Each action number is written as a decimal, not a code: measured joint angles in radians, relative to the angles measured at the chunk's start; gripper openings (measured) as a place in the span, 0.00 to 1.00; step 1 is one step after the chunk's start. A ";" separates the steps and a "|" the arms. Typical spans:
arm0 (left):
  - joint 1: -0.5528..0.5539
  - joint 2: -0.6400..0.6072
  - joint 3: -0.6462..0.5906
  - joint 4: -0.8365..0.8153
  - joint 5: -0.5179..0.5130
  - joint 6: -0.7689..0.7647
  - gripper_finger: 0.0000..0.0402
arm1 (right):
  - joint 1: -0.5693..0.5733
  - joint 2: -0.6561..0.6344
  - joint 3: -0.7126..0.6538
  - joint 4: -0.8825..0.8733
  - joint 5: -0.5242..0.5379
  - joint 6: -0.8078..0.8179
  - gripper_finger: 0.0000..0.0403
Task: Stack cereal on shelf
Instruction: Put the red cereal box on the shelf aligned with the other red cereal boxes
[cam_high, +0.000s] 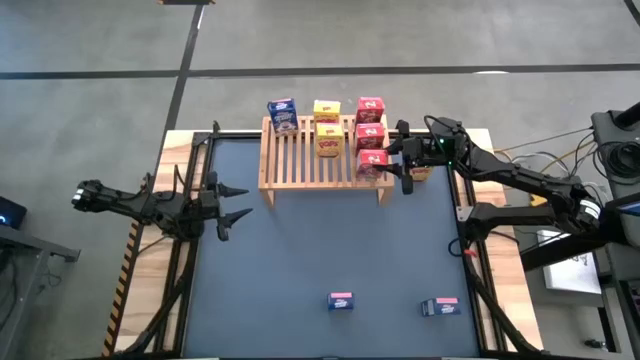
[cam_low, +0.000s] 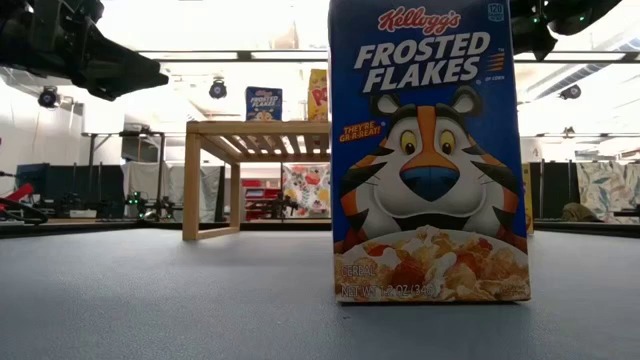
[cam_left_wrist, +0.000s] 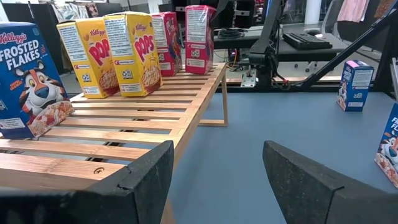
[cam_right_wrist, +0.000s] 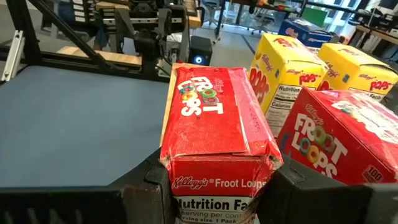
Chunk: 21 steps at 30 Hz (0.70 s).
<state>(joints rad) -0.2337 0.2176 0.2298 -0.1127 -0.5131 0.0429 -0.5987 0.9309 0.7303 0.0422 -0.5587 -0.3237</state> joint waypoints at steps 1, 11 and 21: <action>0.000 0.000 0.000 0.000 0.000 0.000 0.58 | 0.000 -0.001 0.000 -0.001 0.000 0.000 0.35; 0.000 0.000 0.000 0.000 0.000 0.000 0.58 | -0.006 0.003 0.000 -0.014 -0.002 0.038 0.35; 0.000 0.000 0.000 0.000 0.000 0.000 0.58 | -0.011 0.006 0.000 -0.013 -0.030 0.049 0.37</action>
<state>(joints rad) -0.2339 0.2176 0.2298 -0.1125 -0.5133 0.0429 -0.6100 0.9367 0.7303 0.0288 -0.5885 -0.2747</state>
